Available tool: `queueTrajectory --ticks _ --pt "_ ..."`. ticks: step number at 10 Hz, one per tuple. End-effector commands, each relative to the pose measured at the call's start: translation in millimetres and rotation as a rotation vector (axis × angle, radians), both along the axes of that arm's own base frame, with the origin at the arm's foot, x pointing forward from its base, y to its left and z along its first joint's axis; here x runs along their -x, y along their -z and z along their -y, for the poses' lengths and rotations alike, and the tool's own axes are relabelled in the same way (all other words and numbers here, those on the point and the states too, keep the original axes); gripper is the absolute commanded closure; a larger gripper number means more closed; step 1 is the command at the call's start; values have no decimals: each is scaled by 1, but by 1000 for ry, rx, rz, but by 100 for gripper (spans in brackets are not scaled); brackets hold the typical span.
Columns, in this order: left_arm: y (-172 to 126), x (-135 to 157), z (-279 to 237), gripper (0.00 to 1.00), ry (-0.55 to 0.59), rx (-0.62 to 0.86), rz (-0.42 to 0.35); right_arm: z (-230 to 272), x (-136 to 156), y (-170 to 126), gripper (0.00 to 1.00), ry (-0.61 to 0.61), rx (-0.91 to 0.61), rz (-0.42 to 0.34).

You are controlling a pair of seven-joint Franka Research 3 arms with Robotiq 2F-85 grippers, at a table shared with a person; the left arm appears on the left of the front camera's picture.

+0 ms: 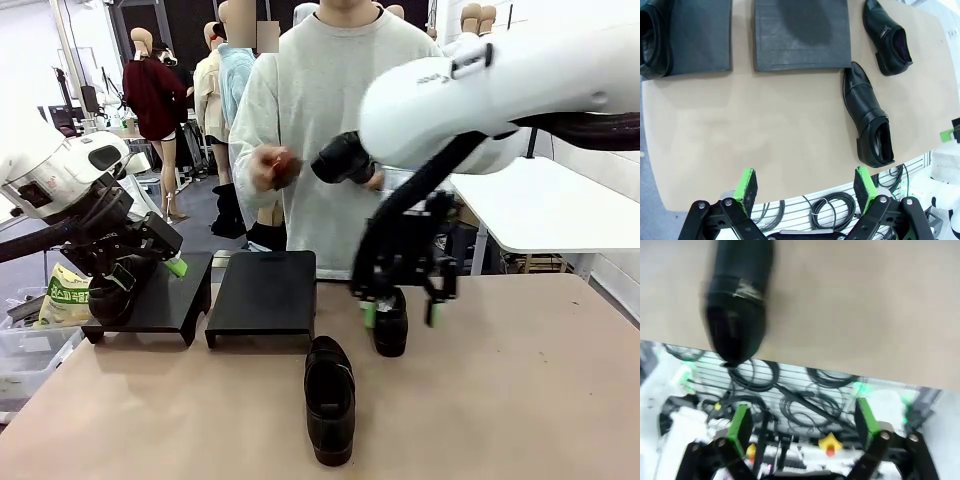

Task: Organize the shoes by placing them on the stand.
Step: Place the Shoe from the middle of the table onto the Shoes Stand.

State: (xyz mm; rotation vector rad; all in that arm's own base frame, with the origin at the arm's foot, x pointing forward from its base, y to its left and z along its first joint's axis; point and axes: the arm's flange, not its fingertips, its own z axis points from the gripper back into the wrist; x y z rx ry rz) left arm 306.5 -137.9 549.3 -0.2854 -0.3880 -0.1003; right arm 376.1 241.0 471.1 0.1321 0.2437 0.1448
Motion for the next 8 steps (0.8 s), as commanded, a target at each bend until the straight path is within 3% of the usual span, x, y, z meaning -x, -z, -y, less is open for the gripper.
queueTrajectory --ticks 1,3,4,6,8 --pt "0 0 -1 0 6 15 -5 51 -4 26 0 -11 24 -45" --pt "0 0 0 0 0 0 0 81 -6 37 0 33 -2 -46" --pt "2 7 16 0 -15 16 -14 65 -11 32 0 19 22 -55" --pt "10 29 76 0 -101 56 -65 65 -11 32 0 19 22 -55" --pt "28 33 126 0 -148 45 -105 65 -11 32 0 19 22 -55"
